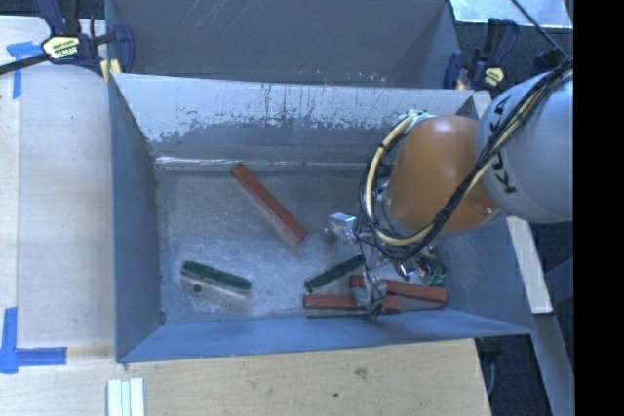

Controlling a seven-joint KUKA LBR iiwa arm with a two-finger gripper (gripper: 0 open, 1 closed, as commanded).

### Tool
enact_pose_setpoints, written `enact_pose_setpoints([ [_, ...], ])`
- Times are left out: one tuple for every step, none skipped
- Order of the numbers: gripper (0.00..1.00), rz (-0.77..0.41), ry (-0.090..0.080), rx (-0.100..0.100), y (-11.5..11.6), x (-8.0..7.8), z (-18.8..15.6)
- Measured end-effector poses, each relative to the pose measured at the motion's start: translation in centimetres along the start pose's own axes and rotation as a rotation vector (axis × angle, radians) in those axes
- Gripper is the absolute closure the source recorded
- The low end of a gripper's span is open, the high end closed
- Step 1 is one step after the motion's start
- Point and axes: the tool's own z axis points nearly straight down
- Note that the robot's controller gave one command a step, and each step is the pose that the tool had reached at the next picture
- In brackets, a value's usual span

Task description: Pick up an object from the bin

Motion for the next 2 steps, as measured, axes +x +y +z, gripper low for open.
enact_pose_setpoints([
  [1.00,-0.001,-0.005,0.000,0.04,-0.21,-0.18],
  [0.00,-0.002,-0.002,0.000,0.00,-0.10,-0.05],
])
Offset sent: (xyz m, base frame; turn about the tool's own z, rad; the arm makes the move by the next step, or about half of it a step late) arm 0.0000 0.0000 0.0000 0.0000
